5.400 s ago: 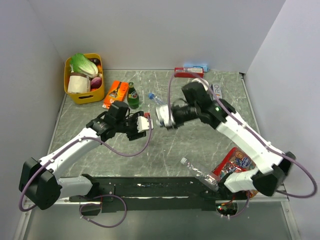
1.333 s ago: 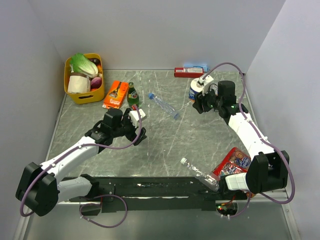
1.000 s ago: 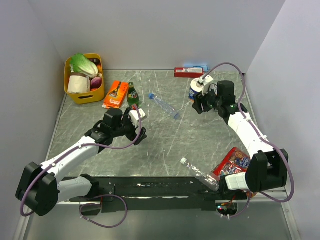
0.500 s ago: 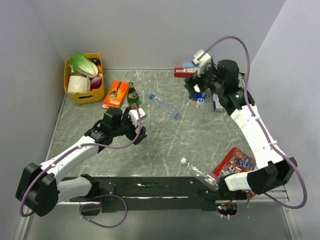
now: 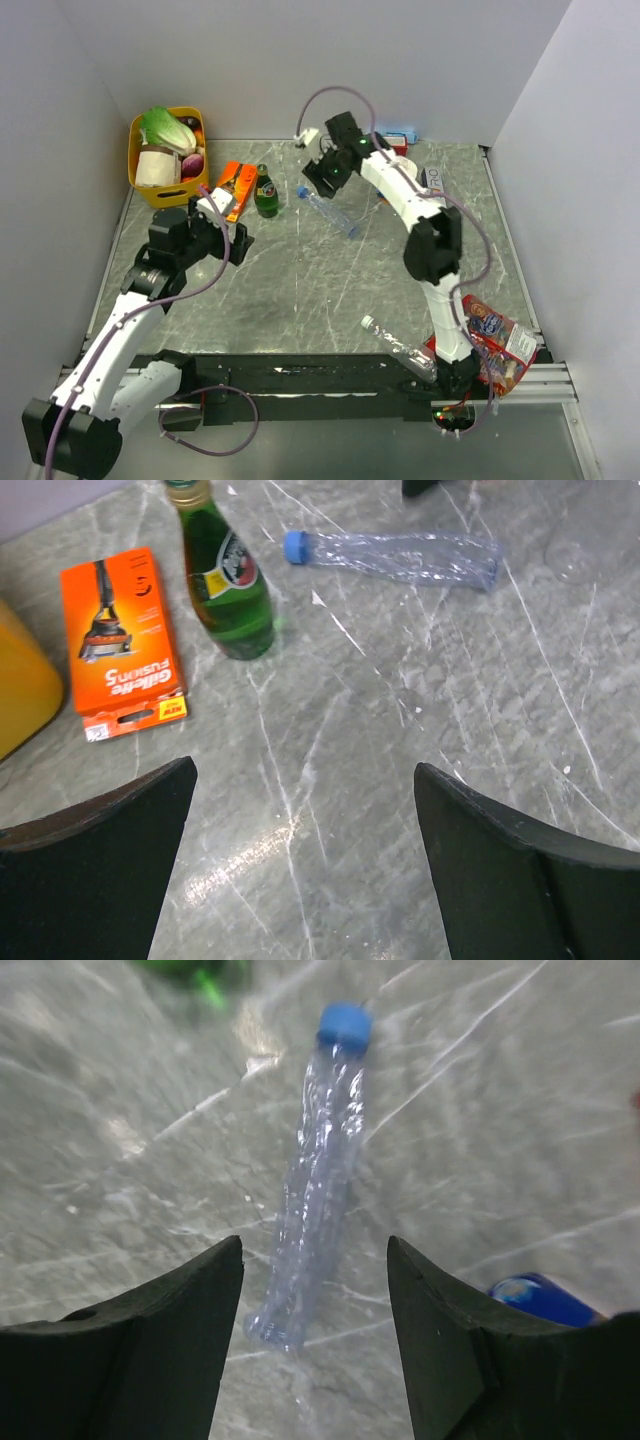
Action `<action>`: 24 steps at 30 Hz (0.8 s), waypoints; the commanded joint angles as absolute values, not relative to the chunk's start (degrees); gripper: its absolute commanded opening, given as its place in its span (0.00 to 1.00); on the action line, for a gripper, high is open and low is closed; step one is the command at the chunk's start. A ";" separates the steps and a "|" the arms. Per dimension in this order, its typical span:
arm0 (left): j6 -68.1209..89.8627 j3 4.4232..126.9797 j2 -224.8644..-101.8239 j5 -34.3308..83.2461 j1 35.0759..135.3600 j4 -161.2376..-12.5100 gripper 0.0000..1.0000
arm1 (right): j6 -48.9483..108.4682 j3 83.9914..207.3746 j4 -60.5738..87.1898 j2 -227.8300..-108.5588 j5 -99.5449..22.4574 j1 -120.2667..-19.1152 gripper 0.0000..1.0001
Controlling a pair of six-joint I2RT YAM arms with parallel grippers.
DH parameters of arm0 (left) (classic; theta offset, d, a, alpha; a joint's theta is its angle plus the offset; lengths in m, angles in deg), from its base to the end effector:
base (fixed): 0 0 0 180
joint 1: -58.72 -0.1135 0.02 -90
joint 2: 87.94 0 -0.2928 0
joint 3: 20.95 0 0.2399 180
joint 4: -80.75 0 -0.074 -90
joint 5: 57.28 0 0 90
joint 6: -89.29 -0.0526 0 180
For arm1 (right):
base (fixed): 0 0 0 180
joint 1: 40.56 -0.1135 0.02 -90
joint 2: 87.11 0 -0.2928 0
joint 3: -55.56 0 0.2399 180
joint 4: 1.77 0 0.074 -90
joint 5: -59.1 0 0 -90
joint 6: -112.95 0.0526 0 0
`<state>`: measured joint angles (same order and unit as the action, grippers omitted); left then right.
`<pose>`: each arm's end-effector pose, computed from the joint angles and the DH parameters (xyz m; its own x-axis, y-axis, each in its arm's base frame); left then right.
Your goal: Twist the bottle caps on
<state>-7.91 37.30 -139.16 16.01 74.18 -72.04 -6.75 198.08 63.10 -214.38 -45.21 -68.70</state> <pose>0.1805 -0.0656 0.3282 -0.2653 0.1979 -0.9436 0.5530 0.8329 0.0192 0.4433 0.2519 0.3144 -0.2871 -0.6980 -0.6560 -0.8524 0.4986 -0.1574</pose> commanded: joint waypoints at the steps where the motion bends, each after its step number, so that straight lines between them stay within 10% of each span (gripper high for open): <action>1: -5.98 35.81 -136.02 14.00 72.00 -70.36 0.96 | -9.31 207.60 73.98 -218.42 -44.09 -69.83 0.65; 24: -3.70 35.81 -137.33 9.96 69.44 -72.20 0.96 | -12.47 201.71 67.56 -225.02 -38.73 -70.89 0.53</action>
